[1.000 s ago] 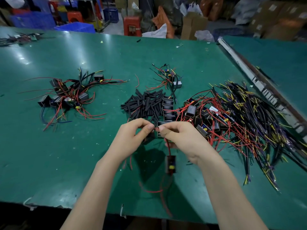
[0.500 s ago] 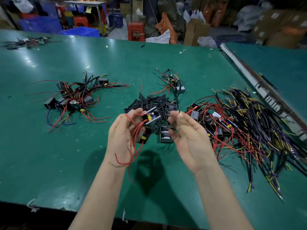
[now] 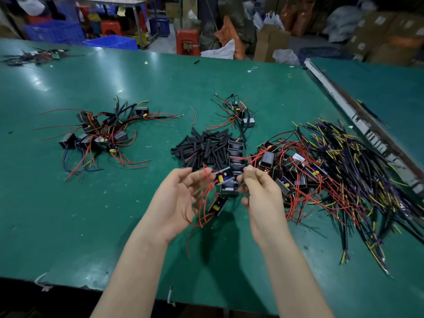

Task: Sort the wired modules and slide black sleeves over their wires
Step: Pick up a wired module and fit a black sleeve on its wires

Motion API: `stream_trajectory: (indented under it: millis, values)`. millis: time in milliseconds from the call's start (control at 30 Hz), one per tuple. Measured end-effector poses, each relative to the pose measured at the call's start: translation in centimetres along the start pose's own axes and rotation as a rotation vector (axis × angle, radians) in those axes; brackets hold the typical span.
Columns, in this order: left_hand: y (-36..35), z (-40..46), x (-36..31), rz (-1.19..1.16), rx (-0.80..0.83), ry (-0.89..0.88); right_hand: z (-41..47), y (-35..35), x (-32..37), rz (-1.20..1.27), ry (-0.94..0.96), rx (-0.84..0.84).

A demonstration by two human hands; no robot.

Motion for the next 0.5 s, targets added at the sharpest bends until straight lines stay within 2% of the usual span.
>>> stream_trajectory:
  millis: [67, 100, 167, 200, 233, 267, 333, 433, 500]
  values:
    - [-0.2, -0.6, -1.0, 0.052, 0.038, -0.120, 0.0, -0.3, -0.2, -0.006, -0.002, 0.029]
    - [0.1, -0.8, -1.9, 0.173, 0.003, -0.242, 0.0, -0.6, -0.3, -0.009, 0.007, 0.054]
    - [0.4, -1.7, -4.4, 0.600, -0.137, -0.568, -0.2, -1.5, -0.3, -0.001, 0.040, 0.137]
    - [-0.1, -2.1, -5.2, 0.793, -0.163, -0.692, -0.3, -2.0, -0.3, 0.010, 0.058, 0.181]
    - [-0.7, -2.4, -5.4, 0.883, -0.147, -0.755, -0.5, -2.4, -0.3, 0.028, 0.076, 0.207]
    - [-1.0, -2.4, -5.3, 0.878, -0.119, -0.773, -0.6, -2.6, -0.2, 0.049, 0.094, 0.210]
    - [-0.7, -2.1, -4.8, 0.700, -0.093, -0.732, -0.6, -2.4, 0.0, 0.098, 0.129, 0.167]
    - [0.3, -1.6, -3.8, 0.482, -0.164, -0.646, -0.4, -2.0, -0.1, 0.235, 0.141, 0.129]
    - [0.9, -1.1, -3.0, 0.355, -0.169, -0.589, -0.7, -2.1, 0.0, 0.259, 0.167, 0.164]
Point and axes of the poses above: each hand's wrist, its own z-axis towards the middle knuckle, its own y-axis out of the back of the hand, x = y × z, the point moved 9 cm from there along z, towards the middle knuckle, and after that the axes turned 10 degrees about -z, right-handed, at the moved point
